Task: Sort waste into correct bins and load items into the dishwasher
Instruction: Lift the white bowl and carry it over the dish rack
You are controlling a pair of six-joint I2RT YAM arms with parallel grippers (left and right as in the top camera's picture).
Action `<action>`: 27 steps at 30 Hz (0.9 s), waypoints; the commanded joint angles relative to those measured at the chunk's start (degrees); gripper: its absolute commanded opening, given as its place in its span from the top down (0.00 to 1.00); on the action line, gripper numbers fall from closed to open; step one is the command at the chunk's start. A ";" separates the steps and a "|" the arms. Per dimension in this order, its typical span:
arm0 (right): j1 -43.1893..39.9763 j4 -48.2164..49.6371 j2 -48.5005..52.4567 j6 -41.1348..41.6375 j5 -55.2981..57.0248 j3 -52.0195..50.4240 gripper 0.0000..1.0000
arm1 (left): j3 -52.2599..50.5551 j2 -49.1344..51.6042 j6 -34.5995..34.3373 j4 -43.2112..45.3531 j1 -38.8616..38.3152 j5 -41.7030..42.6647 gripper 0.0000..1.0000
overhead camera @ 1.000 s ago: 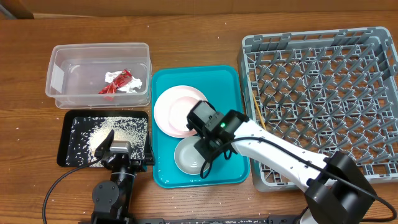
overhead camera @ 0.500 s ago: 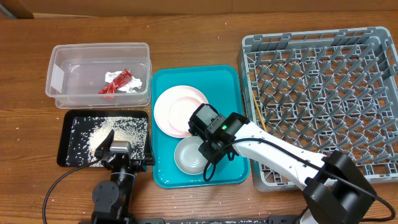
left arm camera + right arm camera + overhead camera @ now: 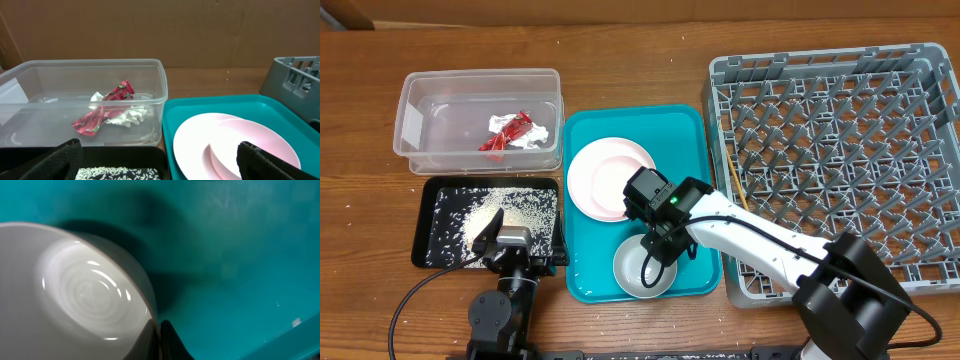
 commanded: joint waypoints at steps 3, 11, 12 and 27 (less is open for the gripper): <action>-0.11 -5.09 -5.97 6.64 6.60 6.88 0.96 | -0.20 -0.39 1.09 0.22 0.55 -0.72 0.00; -7.13 -10.64 -16.50 27.74 38.88 13.60 0.96 | -0.20 -0.39 1.09 0.22 0.55 -0.72 0.00; -8.94 -10.51 -17.31 29.31 42.32 13.60 0.96 | -0.20 -0.39 1.09 0.22 0.55 -0.72 0.00; -42.16 -10.03 -13.46 40.30 54.51 10.36 0.96 | -0.20 -0.39 1.09 0.22 0.55 -0.72 0.00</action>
